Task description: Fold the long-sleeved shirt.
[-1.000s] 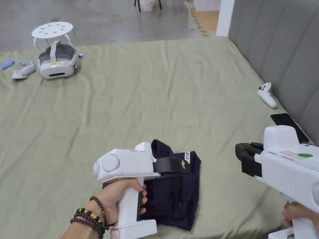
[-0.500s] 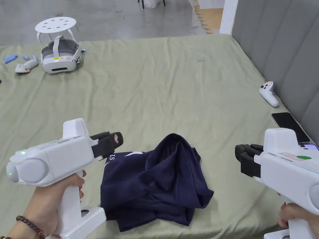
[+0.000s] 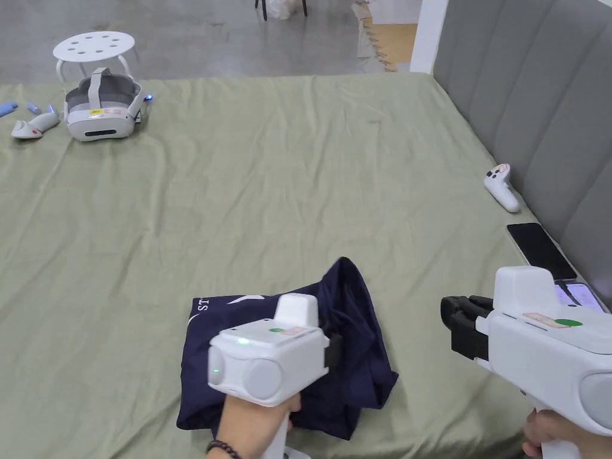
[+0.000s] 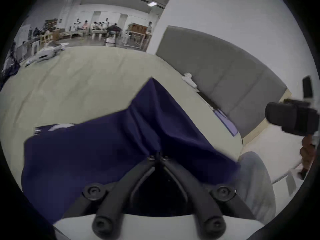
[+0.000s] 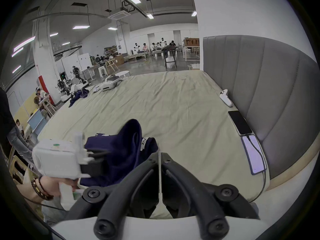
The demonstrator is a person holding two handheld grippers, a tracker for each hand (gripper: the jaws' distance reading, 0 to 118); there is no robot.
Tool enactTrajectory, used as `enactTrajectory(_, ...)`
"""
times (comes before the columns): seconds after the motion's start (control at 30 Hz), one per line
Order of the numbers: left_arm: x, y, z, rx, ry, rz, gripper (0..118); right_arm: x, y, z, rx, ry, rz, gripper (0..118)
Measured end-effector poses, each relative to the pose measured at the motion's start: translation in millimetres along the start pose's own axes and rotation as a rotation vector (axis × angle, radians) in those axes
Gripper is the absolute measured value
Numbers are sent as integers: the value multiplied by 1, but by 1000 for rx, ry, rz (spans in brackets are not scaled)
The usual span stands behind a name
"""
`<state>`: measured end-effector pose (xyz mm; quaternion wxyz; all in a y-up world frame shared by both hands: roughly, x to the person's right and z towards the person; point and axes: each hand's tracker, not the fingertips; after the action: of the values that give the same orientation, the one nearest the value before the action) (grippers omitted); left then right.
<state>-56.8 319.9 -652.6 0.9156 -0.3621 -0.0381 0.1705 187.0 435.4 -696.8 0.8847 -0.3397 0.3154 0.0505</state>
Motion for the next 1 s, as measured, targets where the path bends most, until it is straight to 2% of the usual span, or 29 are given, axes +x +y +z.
enactTrajectory(0.07,11,-4,-22,-52,18,-19,4,3,-1,2,-2,-12,-5,1)
enactTrajectory(0.13,19,-9,-35,-95,-32,23,4,6,-2,4,-5,-17,-18,1)
enactTrajectory(0.23,26,-2,-22,-55,-72,-6,4,5,0,-1,-24,-9,-23,1)
enactTrajectory(0.3,18,7,-1,-22,-95,37,4,-3,5,-12,-33,24,-18,1)
enactTrajectory(0.37,3,18,29,56,-83,47,4,-14,11,-27,-36,103,-30,1)
enactTrajectory(0.5,-56,27,92,183,-30,193,4,-40,14,-78,-97,252,-66,1)
enactTrajectory(0.57,-92,23,116,184,-25,286,4,-49,6,-109,-172,337,-111,1)
enactTrajectory(0.67,-140,10,140,206,11,400,4,-52,-18,-157,-294,437,-230,1)
enactTrajectory(0.7,-155,5,146,209,43,441,4,-53,-28,-167,-342,388,-246,1)
enactTrajectory(0.73,-170,0,151,210,66,487,8,-57,-36,-172,-394,295,-206,1)
enactTrajectory(0.77,-181,-4,154,208,87,517,19,-59,-42,-174,-415,254,-142,1)
enactTrajectory(0.8,-195,-10,157,191,90,537,44,-59,-47,-172,-373,277,-113,1)
enactTrajectory(0.83,-207,-15,157,181,91,558,73,-56,-49,-169,-355,286,-135,1)
enactTrajectory(0.87,-216,-19,155,161,79,575,97,-53,-47,-168,-351,288,-149,1)
enactTrajectory(0.9,-225,-24,152,151,74,600,111,-53,-45,-161,-359,283,-170,1)
enactTrajectory(1.0,-244,-33,133,126,-48,734,107,-52,-43,-161,-369,277,-172,1)
